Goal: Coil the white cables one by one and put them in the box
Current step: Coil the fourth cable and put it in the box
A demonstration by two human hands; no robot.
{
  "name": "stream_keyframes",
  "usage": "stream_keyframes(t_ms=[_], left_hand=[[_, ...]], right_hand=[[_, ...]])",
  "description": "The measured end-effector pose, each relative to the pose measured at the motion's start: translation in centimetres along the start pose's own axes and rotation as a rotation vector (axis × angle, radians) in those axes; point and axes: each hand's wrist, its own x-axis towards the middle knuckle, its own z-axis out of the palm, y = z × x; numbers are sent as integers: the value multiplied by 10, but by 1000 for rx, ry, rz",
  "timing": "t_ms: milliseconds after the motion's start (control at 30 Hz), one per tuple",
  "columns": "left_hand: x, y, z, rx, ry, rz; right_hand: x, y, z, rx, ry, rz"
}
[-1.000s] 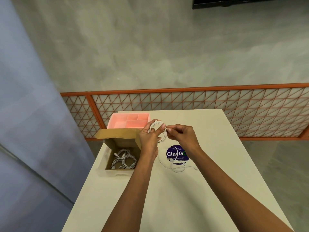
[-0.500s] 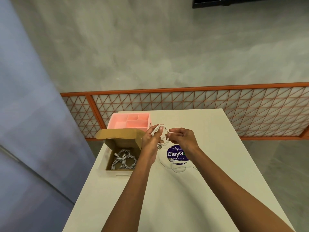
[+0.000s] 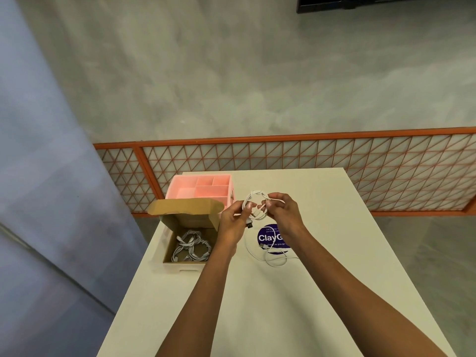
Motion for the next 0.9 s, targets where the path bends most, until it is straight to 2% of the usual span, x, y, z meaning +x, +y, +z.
stream_keyframes(t_ms=[200,400,633,900], left_hand=[[-3,0,2,11,23,35],[-11,-3,8,-7,57,73],[-11,-4,-7,-62,10,80],[-14,-8,-16,-115,-27,90]], right_hand=[[0,9,0,197,7,7],[-2,10,3,258,20,42],[-1,11,3,302,-107,120],[0,19,6,446,-170,232]])
